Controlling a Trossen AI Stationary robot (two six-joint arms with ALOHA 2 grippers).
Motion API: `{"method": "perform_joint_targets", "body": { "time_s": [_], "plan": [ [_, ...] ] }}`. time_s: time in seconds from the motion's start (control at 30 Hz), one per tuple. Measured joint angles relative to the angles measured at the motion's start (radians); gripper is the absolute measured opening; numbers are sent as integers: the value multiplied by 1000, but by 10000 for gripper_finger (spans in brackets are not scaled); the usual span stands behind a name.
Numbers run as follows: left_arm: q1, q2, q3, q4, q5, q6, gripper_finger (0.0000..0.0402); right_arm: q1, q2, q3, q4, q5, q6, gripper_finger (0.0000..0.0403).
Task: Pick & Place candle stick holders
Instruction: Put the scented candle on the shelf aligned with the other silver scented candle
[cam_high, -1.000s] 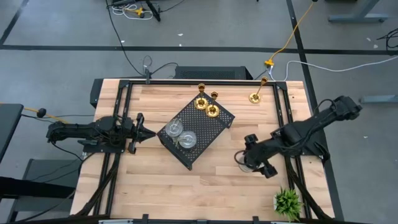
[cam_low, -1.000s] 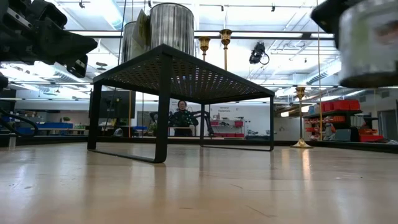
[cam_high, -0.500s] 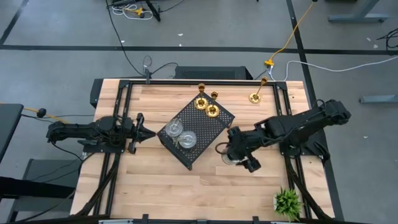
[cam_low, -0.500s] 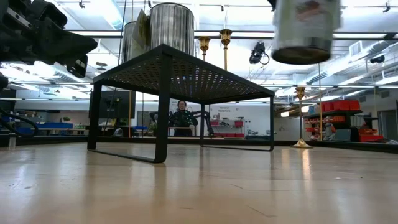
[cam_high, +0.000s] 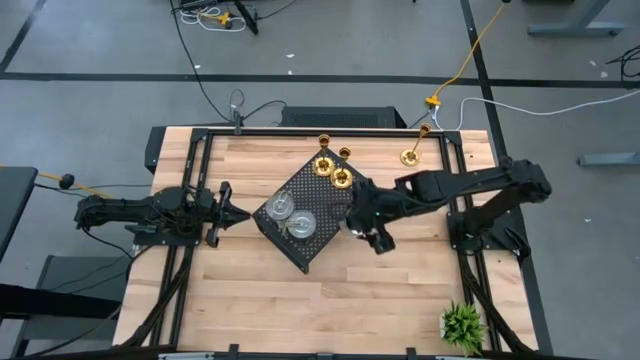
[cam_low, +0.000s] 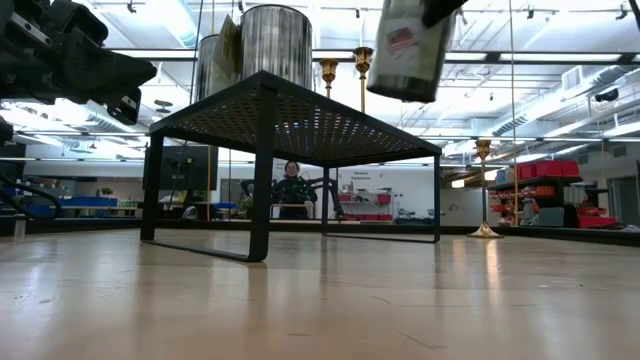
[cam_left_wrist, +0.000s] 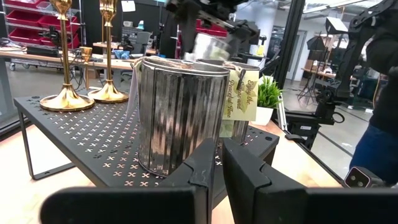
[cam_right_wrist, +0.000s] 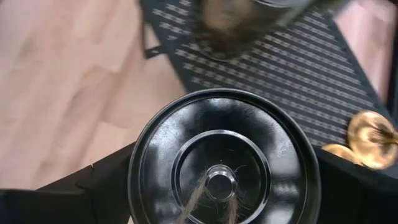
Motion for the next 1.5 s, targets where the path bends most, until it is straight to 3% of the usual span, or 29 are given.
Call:
{"method": "perform_joint_targets", "body": {
  "time_s": [0.43, 1.5],
  "plan": [
    [0, 0, 0, 0, 0, 0, 39, -105, 27, 0, 120, -7, -20, 368],
    [0, 0, 0, 0, 0, 0, 39, -159, 111, 1, 201, -116, 32, 368]
  ]
}}
